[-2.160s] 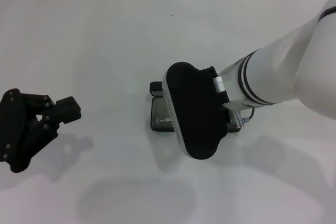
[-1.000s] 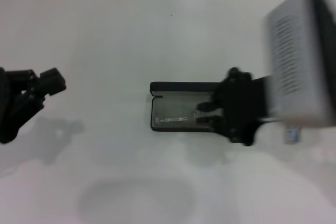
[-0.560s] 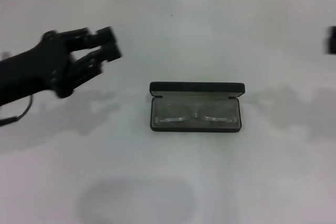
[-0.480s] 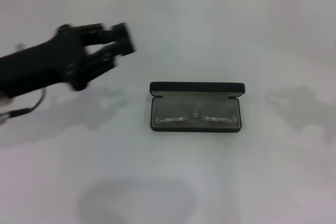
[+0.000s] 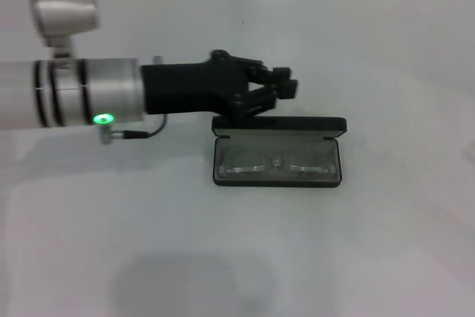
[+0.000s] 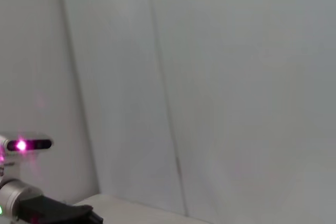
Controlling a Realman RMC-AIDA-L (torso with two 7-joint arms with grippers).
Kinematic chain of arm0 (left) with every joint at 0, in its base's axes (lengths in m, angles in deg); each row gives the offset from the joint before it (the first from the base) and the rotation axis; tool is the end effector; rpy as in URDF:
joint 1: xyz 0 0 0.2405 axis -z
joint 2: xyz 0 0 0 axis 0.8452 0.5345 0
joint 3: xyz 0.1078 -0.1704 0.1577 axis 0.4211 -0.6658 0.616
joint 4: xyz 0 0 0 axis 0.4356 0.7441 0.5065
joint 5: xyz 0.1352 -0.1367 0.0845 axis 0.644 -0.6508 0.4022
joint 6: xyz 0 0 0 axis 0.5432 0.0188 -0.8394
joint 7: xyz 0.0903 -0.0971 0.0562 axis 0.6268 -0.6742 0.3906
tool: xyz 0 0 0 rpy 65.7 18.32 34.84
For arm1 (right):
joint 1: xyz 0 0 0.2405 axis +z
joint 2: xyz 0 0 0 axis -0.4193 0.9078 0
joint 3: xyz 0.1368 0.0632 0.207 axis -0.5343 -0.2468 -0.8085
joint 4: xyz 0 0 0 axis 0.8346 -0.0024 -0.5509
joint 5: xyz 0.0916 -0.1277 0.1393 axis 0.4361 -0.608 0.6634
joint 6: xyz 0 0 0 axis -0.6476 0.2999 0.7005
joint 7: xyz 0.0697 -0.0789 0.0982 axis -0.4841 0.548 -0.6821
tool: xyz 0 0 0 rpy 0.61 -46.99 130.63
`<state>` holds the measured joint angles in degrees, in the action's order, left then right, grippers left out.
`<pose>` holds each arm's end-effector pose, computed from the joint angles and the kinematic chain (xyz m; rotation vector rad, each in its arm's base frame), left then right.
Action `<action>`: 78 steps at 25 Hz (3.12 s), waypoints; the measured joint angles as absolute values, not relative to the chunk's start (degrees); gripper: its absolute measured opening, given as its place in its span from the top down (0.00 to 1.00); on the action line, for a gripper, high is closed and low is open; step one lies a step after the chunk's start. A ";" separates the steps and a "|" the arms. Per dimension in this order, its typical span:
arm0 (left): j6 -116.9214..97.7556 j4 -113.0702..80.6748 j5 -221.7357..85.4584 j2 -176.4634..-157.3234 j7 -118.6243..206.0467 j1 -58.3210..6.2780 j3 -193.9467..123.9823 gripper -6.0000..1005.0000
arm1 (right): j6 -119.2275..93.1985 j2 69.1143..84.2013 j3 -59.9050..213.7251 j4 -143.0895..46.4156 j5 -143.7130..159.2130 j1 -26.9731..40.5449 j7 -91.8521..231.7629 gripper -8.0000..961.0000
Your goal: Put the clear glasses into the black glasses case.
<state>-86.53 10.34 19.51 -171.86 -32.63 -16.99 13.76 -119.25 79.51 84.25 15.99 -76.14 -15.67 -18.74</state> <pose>-0.1818 0.3565 -0.0463 -2.8604 -0.4671 -0.9041 0.3088 0.2105 0.1829 -2.2591 0.5392 0.8617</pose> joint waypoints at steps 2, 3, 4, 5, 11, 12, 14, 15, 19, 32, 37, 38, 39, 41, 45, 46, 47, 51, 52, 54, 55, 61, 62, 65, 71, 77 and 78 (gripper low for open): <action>-83.49 8.67 18.80 -171.90 -32.58 -15.27 15.92 0.78 | -119.54 79.46 82.12 13.56 -77.24 -16.22 -17.12 0.84; -81.86 7.96 18.48 -171.92 -32.60 -14.53 17.12 0.78 | -119.74 79.45 81.50 12.72 -77.89 -16.26 -16.48 0.84; -80.43 7.40 18.25 -171.96 -32.68 -13.90 18.34 0.78 | -119.91 79.45 80.86 11.68 -78.49 -16.27 -15.82 0.84; -79.20 7.11 18.12 -172.05 -32.80 -13.55 19.27 0.78 | -119.97 79.45 80.54 10.80 -78.85 -16.25 -15.37 0.84; -74.06 4.78 17.92 -172.37 -33.02 -12.74 21.38 0.78 | -119.70 79.42 79.82 7.26 -80.15 -16.01 -12.86 0.84; -73.79 4.36 17.92 -172.36 -32.98 -12.73 21.44 0.78 | -119.65 79.42 79.80 6.70 -80.32 -15.89 -12.48 0.84; -73.58 3.72 17.91 -172.29 -32.91 -12.72 21.48 0.78 | -119.54 79.37 79.86 6.05 -80.44 -15.72 -11.91 0.84; -73.55 3.51 17.91 -172.24 -32.86 -12.78 21.48 0.78 | -119.50 79.35 79.96 5.79 -80.47 -15.59 -11.66 0.84; -73.48 3.34 18.12 -172.21 -32.76 -13.25 21.50 0.78 | -119.40 79.32 80.24 5.52 -80.50 -15.19 -11.41 0.84; -70.64 0.08 18.16 -172.09 -31.76 -12.95 23.49 0.78 | -119.26 79.34 80.33 2.76 -80.50 -14.83 -9.41 0.84; -70.67 -0.09 18.08 -172.18 -31.73 -13.32 25.10 0.78 | -119.26 79.34 80.31 0.57 -81.37 -14.06 -7.70 0.84; -70.83 -0.17 18.17 -172.23 -31.72 -13.50 25.14 0.78 | -119.27 79.34 80.36 -0.20 -81.87 -13.66 -7.09 0.84; -70.96 -0.24 18.23 -172.27 -31.69 -13.72 25.15 0.78 | -119.27 79.33 80.40 -1.04 -82.43 -13.16 -6.39 0.84; -71.24 -0.29 18.21 -172.34 -31.39 -14.40 25.23 0.78 | -119.27 79.30 80.51 -3.07 -83.39 -12.03 -5.01 0.84; -71.42 -0.28 18.14 -172.37 -30.92 -14.87 25.29 0.78 | -119.28 79.29 82.28 -7.26 -84.01 -9.68 -2.04 0.84; -71.42 -0.31 18.13 -172.38 -30.92 -14.89 25.29 0.78 | -119.37 79.30 82.89 -8.54 -83.86 -8.62 -1.17 0.84; -71.42 -0.35 18.13 -172.38 -30.92 -14.92 25.28 0.78 | -119.48 79.33 83.26 -9.60 -83.76 -7.63 -0.54 0.84; -71.42 -0.45 18.13 -172.46 -30.89 -14.97 25.29 0.77 | -119.47 79.44 84.49 -13.73 -83.68 -3.19 1.93 0.84; -71.41 -0.64 18.13 -172.46 -30.82 -14.98 25.29 0.77 | -119.34 79.44 84.75 -14.55 -83.68 -2.14 2.37 0.84; -71.36 -1.29 18.14 -172.48 -30.43 -14.99 25.28 0.76 | -119.13 79.43 84.92 -15.82 -83.75 -0.34 2.98 0.84; -71.36 -1.64 18.14 -172.49 -30.14 -15.01 25.28 0.76 | -118.99 79.43 84.95 -16.43 -83.83 0.74 3.32 0.84; -73.05 -2.39 17.27 -172.60 -28.05 -15.75 25.29 0.75 | -118.63 79.49 85.66 -17.67 -83.63 4.43 4.10 0.84; -74.91 -2.00 16.42 -172.52 -27.77 -16.25 25.29 0.75 | -118.56 79.50 85.78 -17.69 -83.55 4.58 4.22 0.84; -81.99 0.98 13.91 -172.17 -27.68 -18.30 25.29 0.75 | -118.10 79.52 85.89 -17.72 -83.61 4.57 4.33 0.84; -100.40 15.54 11.55 -171.50 -25.92 -27.20 25.12 0.74 | -116.96 79.51 94.62 -17.73 -83.75 2.48 6.87 0.83; -107.63 20.50 13.60 -167.66 -31.01 -29.88 23.06 0.57 | -111.66 79.90 109.23 -21.33 -83.75 2.98 6.48 0.77; -108.17 20.42 13.57 -166.98 -31.35 -30.01 22.77 0.53 | -110.64 79.98 112.61 -21.92 -83.37 3.43 6.55 0.76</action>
